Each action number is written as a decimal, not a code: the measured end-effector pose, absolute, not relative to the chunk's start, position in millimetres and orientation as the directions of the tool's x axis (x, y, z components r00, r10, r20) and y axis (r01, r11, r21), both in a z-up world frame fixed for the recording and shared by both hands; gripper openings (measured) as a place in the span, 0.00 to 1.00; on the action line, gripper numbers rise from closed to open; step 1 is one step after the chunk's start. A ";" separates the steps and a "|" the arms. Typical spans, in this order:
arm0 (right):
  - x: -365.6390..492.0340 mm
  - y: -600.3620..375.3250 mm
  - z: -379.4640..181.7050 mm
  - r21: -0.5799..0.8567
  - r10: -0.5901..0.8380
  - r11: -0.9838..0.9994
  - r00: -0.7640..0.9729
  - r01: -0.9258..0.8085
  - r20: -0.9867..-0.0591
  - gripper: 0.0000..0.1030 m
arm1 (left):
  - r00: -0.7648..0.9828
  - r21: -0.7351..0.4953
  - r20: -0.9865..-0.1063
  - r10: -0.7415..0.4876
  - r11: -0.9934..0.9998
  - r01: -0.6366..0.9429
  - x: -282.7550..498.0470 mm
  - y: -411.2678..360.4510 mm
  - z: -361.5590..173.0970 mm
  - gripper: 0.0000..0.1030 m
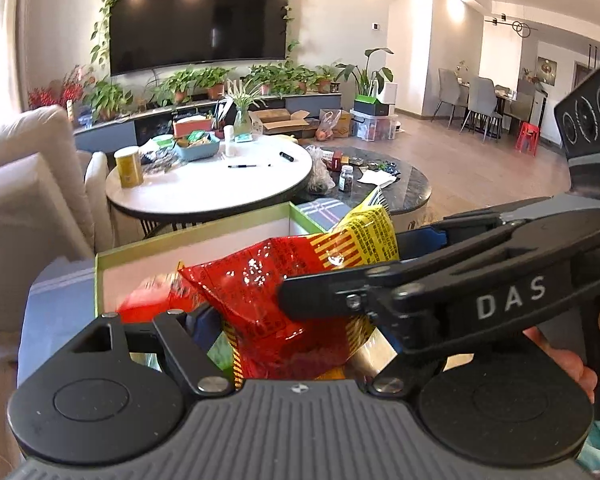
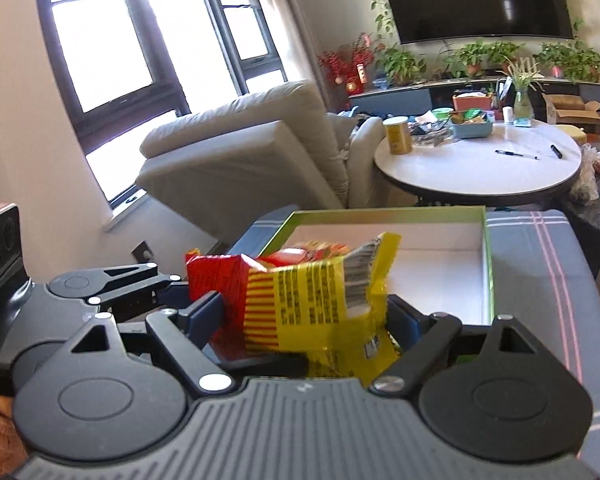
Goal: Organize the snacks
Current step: 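Place the yellow-and-red wafer pack into the box and release it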
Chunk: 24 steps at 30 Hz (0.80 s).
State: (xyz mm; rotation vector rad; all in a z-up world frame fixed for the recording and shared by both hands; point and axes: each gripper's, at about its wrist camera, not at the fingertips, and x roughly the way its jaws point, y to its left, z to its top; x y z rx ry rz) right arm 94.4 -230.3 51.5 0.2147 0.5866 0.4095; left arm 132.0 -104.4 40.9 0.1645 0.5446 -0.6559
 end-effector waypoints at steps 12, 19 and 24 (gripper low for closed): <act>153.0 -257.6 41.1 0.372 0.416 0.893 0.777 -0.252 -0.472 0.83 | 0.646 -0.007 -0.553 -0.527 0.778 0.629 200.5 -138.6 34.3 0.75; 175.6 -265.5 22.7 0.404 0.412 0.889 0.765 -0.217 -0.496 0.83 | 0.618 -0.025 -0.591 -0.518 0.778 0.628 228.4 -146.4 18.7 0.75; 185.7 -267.6 17.2 0.418 0.411 0.886 0.757 -0.201 -0.507 0.83 | 0.615 -0.035 -0.599 -0.513 0.784 0.620 238.7 -145.1 11.7 0.77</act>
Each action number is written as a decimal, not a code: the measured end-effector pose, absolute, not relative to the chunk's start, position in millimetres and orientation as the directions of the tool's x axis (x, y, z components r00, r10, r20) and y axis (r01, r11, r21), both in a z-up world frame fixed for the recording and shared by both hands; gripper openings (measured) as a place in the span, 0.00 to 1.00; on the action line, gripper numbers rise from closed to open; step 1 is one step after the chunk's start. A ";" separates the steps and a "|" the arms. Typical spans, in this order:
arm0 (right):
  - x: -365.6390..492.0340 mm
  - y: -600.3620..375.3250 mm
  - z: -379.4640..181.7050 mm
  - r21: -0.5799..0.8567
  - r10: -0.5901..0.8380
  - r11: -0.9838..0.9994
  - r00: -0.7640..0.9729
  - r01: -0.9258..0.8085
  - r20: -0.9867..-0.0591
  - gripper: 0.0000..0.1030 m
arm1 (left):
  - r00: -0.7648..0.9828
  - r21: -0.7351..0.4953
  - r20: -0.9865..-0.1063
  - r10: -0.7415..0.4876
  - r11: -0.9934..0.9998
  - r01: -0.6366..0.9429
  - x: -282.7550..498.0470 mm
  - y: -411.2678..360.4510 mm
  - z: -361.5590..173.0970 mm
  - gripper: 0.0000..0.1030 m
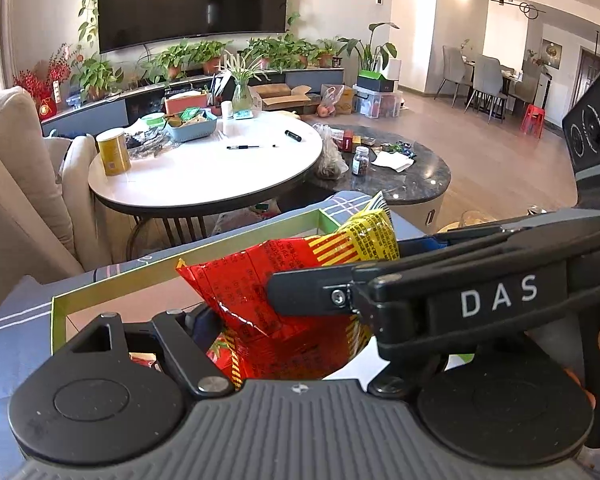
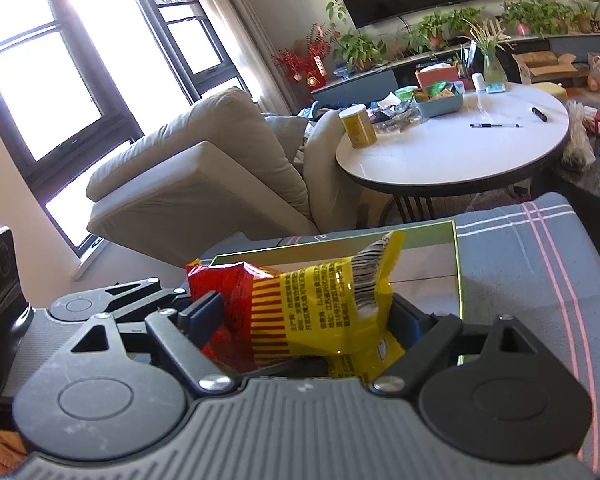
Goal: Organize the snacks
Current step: 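Place the yellow-and-red wafer pack into the box and release it, then lower the right gripper onto the bagged bread loaf and grasp it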
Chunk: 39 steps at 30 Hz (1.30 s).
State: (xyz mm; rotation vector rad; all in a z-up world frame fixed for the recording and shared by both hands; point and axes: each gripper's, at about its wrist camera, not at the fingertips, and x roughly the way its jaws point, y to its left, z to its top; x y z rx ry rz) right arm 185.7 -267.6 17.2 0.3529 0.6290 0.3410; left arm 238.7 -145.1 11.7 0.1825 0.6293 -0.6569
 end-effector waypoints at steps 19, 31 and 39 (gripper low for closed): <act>179.9 -267.7 17.5 0.388 0.348 0.909 0.782 -0.148 -0.517 0.83 | 0.713 0.091 -0.602 -0.360 0.856 0.509 238.9 -140.2 -7.7 0.86; 159.0 -273.7 29.4 0.368 0.329 0.919 0.785 -0.140 -0.525 0.83 | 0.731 0.001 -0.552 -0.401 0.876 0.482 209.0 -113.5 17.5 0.87; 125.1 -274.9 33.7 0.342 0.306 0.931 0.784 -0.127 -0.541 0.83 | 0.747 -0.040 -0.520 -0.414 0.886 0.462 172.7 -86.9 28.4 0.87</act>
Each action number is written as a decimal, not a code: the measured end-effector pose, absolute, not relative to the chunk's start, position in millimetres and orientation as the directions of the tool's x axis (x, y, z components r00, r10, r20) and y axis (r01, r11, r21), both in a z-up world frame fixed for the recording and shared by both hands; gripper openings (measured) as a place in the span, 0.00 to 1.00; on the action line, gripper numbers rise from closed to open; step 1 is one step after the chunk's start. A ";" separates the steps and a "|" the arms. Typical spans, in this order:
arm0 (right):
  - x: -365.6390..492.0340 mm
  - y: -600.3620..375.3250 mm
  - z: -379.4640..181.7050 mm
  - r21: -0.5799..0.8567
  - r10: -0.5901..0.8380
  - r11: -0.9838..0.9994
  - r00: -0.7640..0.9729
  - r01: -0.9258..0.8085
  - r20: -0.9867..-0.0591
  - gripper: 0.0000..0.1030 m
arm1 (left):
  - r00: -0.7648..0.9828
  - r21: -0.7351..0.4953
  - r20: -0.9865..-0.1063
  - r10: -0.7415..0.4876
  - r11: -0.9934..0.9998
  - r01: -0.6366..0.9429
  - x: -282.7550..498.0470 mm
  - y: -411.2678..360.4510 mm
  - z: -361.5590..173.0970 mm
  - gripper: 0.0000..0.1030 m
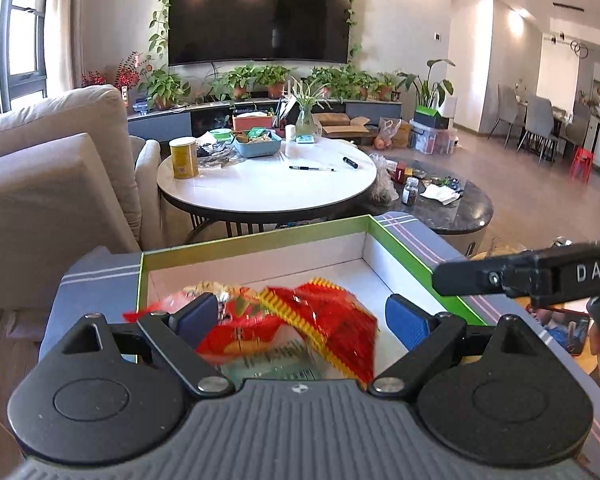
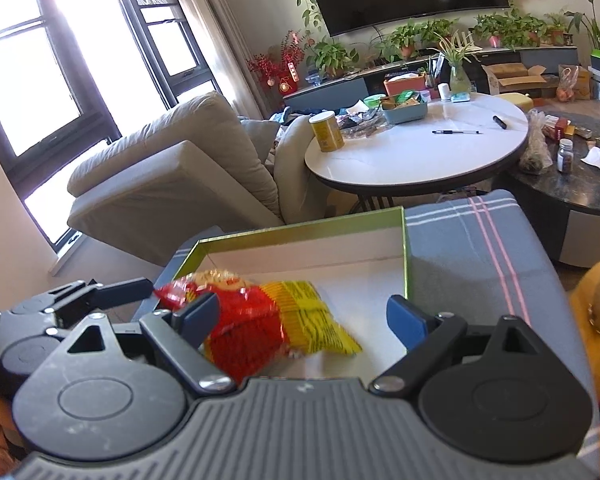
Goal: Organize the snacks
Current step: 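Lower the right gripper onto the bagged bread loaf and grasp it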
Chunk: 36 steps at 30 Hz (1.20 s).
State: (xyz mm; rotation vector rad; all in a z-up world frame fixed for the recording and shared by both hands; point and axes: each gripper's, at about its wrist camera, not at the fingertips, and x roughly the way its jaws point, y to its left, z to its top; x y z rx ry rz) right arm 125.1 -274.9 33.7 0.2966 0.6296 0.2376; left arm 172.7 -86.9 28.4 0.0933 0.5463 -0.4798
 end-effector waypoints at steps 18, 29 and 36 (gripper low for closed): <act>81.3 -278.1 -8.7 0.321 0.257 0.946 0.704 -0.043 -0.662 0.83 | 0.702 -0.103 -0.556 -0.446 0.874 0.474 100.5 -67.8 10.9 0.88; 78.2 -246.5 -24.3 0.372 0.373 0.917 0.639 -0.143 -0.673 0.83 | 0.710 -0.143 -0.573 -0.410 0.903 0.406 89.0 -43.0 1.3 0.88; 69.4 -229.5 -16.5 0.380 0.458 0.887 0.613 -0.263 -0.644 0.83 | 0.722 -0.172 -0.579 -0.379 0.922 0.346 88.5 -23.7 -2.4 0.88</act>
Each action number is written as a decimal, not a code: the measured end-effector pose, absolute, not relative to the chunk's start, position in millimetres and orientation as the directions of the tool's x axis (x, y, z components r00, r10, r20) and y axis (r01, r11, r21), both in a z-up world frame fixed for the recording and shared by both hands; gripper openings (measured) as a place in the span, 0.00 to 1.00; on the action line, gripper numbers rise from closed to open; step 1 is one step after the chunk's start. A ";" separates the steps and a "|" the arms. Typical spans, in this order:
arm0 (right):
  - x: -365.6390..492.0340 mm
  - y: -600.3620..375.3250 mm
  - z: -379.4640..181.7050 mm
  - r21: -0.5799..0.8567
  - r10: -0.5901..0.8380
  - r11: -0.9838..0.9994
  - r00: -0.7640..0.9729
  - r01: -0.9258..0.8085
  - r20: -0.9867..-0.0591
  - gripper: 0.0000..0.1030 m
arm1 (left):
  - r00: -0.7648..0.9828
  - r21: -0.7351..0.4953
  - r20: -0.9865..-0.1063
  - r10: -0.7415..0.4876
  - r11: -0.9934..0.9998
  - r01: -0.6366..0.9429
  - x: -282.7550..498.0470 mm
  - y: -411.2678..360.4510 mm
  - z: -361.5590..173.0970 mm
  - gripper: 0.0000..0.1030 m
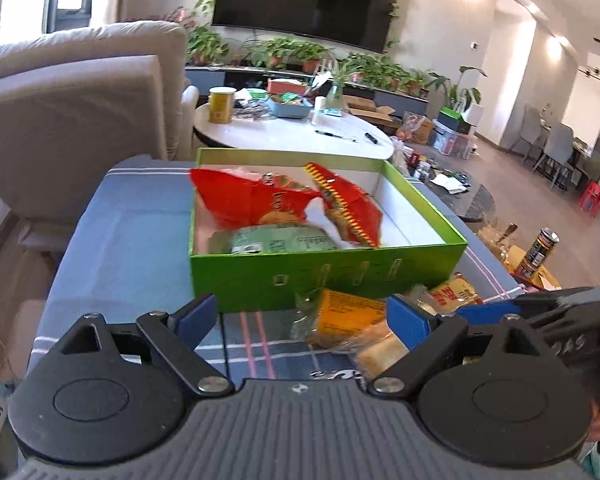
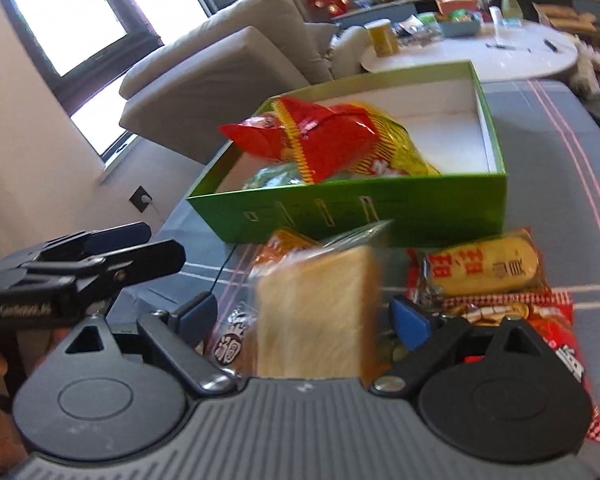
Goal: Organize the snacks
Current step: 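Lower the right gripper onto the bagged bread loaf and grasp it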
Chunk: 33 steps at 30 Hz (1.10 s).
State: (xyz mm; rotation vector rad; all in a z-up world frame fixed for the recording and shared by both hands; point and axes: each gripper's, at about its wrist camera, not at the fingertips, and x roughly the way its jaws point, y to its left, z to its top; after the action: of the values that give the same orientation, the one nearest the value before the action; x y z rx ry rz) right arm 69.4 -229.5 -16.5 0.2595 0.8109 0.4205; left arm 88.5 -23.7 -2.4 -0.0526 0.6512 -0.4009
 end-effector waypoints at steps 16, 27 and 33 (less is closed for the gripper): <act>53.9 -239.7 -4.7 0.342 0.408 0.910 0.663 -0.236 -0.628 0.83 | 0.547 -0.189 -0.637 -0.542 0.799 0.571 61.9 -58.7 -23.8 0.85; 54.3 -227.5 -17.4 0.332 0.415 0.909 0.608 -0.251 -0.677 0.83 | 0.466 -0.187 -0.688 -0.557 0.756 0.628 55.0 -75.8 -38.1 0.71; 54.6 -225.2 -28.9 0.347 0.426 0.904 0.576 -0.248 -0.698 0.83 | 0.463 -0.190 -0.700 -0.544 0.767 0.613 57.7 -77.8 -43.7 0.66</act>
State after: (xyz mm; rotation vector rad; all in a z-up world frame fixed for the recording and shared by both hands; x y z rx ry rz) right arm 54.6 -225.2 -28.9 0.2213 0.8729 0.3978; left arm 57.7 -77.8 -43.7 0.0928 0.8246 -0.7120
